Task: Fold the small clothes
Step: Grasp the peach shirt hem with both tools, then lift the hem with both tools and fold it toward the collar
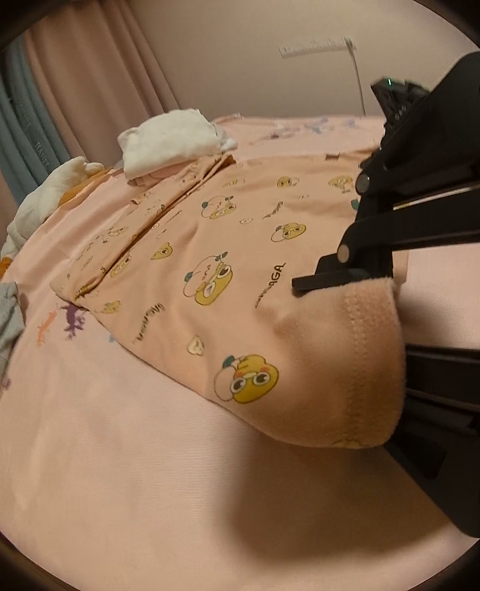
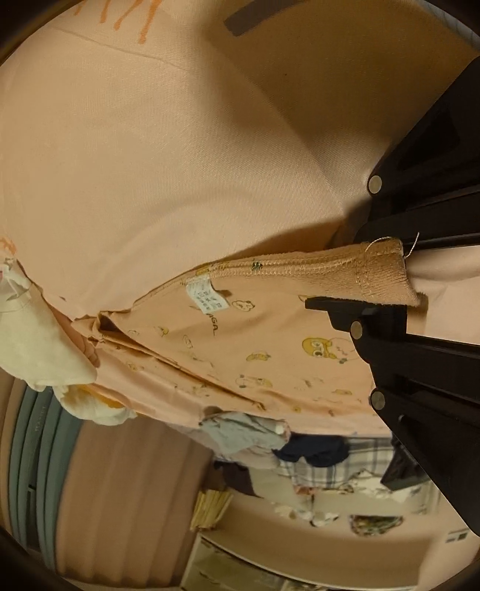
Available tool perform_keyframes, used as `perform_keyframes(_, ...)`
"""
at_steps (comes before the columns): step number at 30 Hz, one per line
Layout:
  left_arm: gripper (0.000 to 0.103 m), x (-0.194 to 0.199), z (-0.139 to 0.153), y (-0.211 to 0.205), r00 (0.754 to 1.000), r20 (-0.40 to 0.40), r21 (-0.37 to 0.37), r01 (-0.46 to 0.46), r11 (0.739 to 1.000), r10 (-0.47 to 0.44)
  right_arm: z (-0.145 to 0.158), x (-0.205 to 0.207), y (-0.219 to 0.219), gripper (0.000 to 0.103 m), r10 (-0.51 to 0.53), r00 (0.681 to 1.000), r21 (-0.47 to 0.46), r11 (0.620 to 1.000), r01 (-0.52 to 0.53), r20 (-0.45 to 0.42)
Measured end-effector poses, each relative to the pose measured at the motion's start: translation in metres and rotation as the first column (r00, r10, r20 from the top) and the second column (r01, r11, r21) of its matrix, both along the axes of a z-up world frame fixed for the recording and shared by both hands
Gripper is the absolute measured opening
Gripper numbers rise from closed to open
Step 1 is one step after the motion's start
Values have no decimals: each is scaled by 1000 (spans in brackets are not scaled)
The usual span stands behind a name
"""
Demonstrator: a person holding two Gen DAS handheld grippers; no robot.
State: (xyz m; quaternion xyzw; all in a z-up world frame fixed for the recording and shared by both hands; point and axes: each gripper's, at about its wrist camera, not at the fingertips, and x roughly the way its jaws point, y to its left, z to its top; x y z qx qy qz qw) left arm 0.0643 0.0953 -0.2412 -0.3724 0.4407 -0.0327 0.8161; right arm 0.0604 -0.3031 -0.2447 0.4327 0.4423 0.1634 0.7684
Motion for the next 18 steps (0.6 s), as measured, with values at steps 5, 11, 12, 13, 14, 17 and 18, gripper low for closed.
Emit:
perform_keyframes(5, 6, 2, 15, -19, 999, 22, 218, 31, 976, -36, 10, 0, 4, 5, 19, 1000, -53, 998, -18, 19)
perform_keyframes(11, 6, 6, 33, -25, 997, 58, 334, 24, 942, -46, 28, 1, 11, 5, 43, 996, -128, 991, -33, 73)
perform_keyframes(12, 6, 6, 38, -24, 996, 81, 346, 14, 938, -45, 31, 2, 12, 5, 45, 996, -140, 990, -33, 78)
perform_keyframes(13, 6, 6, 46, -24, 993, 109, 358, 7, 934, -49, 35, 2, 12, 5, 43, 995, -153, 988, -29, 88)
perform_keyframes(14, 6, 6, 52, -23, 991, 125, 361, 2, 932, -51, 41, 2, 12, 5, 43, 994, -162, 986, -26, 104)
perform_keyframes(17, 6, 9, 69, -19, 987, 150, 364, -7, 931, -51, 55, 6, 11, 5, 53, 988, -162, 986, -29, 145)
perform_keyframes(18, 6, 12, 73, -17, 986, 158, 366, -13, 931, -48, 62, 8, 10, 5, 54, 985, -163, 986, -27, 163)
